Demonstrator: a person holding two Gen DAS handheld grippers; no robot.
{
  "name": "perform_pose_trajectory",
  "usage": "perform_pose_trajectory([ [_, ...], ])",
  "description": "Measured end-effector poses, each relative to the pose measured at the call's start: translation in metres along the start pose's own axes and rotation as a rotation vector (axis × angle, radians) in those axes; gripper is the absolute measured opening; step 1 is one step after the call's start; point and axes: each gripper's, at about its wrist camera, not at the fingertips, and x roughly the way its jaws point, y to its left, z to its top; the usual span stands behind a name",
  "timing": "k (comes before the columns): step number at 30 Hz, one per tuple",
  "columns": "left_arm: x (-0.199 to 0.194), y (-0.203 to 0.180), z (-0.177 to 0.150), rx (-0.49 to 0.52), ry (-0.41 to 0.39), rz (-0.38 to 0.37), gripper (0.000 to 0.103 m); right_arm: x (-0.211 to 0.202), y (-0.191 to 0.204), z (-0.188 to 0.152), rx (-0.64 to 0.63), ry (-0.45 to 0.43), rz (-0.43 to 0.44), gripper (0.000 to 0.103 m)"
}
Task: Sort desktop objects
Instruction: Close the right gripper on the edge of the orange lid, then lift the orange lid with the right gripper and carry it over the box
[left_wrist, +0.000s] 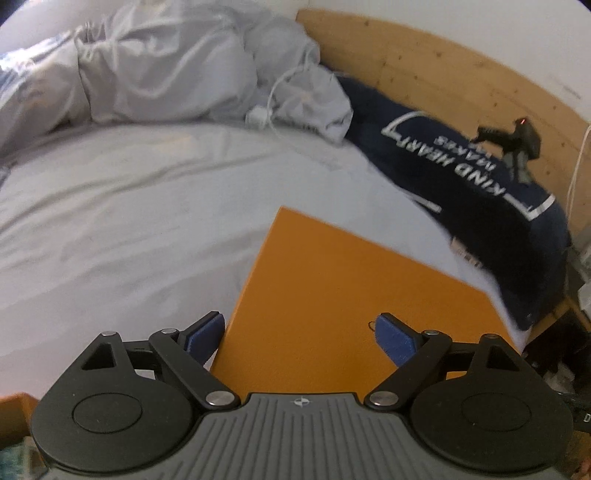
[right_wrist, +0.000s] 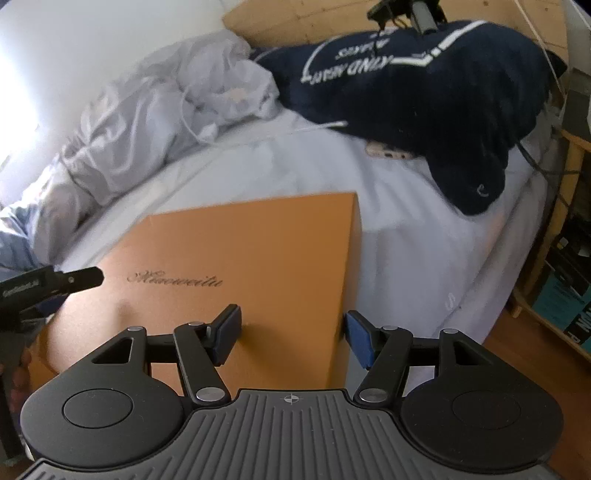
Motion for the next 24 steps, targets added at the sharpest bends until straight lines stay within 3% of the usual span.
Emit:
perform_pose_trajectory([
  [15,-0.083,0.021,-0.004,-0.043,-0.113,0.040,0.093,-0.039,0.042,-0.001,-0.009,-0.030,0.113,0.066],
  [24,-0.155,0.038,0.001,-0.049,-0.252,0.086,0.093,-0.054,0.083,-0.005,-0.037,-0.029,0.239,0.066],
])
